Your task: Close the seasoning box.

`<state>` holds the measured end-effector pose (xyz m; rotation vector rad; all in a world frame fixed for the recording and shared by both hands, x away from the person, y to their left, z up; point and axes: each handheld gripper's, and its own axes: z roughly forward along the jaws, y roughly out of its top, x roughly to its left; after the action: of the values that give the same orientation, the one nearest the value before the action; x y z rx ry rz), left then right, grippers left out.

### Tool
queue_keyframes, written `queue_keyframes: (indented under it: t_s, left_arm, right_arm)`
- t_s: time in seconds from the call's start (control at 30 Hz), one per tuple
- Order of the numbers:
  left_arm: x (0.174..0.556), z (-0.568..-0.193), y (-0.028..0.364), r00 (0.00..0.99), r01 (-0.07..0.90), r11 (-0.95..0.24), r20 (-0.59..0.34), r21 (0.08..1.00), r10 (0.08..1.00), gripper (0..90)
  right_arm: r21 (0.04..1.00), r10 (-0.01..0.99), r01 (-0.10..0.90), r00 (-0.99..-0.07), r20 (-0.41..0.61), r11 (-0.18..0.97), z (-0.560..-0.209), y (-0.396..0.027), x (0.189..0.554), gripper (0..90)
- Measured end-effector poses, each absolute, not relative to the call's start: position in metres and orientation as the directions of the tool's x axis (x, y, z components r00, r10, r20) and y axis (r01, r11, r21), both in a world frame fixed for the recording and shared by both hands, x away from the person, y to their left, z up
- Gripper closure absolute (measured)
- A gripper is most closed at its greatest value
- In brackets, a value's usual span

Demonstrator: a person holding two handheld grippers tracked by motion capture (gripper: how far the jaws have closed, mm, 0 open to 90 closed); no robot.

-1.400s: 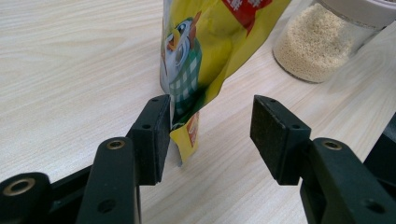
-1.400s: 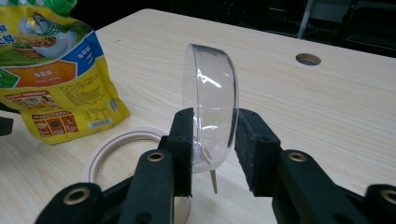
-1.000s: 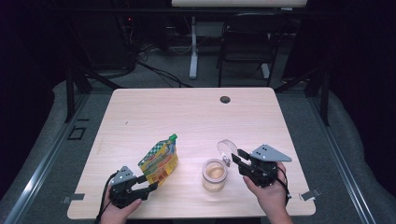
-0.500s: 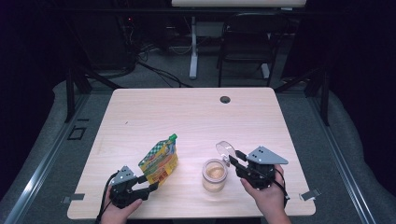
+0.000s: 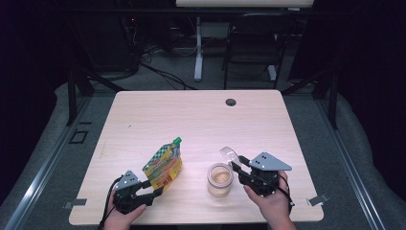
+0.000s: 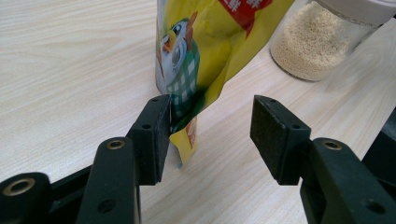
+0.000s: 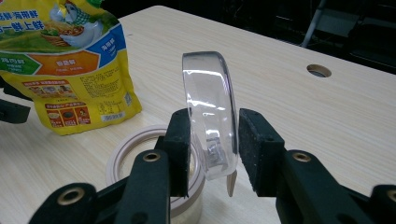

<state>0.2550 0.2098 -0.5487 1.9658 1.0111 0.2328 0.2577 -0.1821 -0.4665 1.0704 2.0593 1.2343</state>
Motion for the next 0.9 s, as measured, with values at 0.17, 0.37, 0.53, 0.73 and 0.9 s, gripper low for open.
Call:
queue_keyframes:
  t_s: [0.17,0.37,0.53,0.73,0.9]
  left_arm:
    - [0.255,-0.549,0.210,0.650,0.564,-0.274,-0.214,0.779,0.729,48.1]
    - [0.255,-0.548,0.210,0.649,0.565,-0.273,-0.215,0.779,0.730,48.0]
    - [0.255,-0.548,0.210,0.650,0.565,-0.273,-0.215,0.779,0.729,48.1]
    - [0.255,-0.549,0.211,0.647,0.566,-0.268,-0.219,0.780,0.730,48.1]
    - [0.255,-0.549,0.210,0.648,0.565,-0.268,-0.218,0.780,0.730,48.1]
  right_arm:
    - [0.887,0.822,0.369,-0.569,-0.021,0.277,-0.468,-0.181,0.258,62.9]
    - [0.885,0.817,0.370,-0.576,-0.020,0.283,-0.470,-0.177,0.257,60.5]
    - [0.884,0.812,0.368,-0.584,-0.022,0.289,-0.473,-0.175,0.256,58.4]
    - [0.882,0.807,0.365,-0.590,-0.030,0.299,-0.475,-0.172,0.255,56.4]
    - [0.880,0.806,0.366,-0.590,-0.032,0.303,-0.477,-0.170,0.255,54.5]
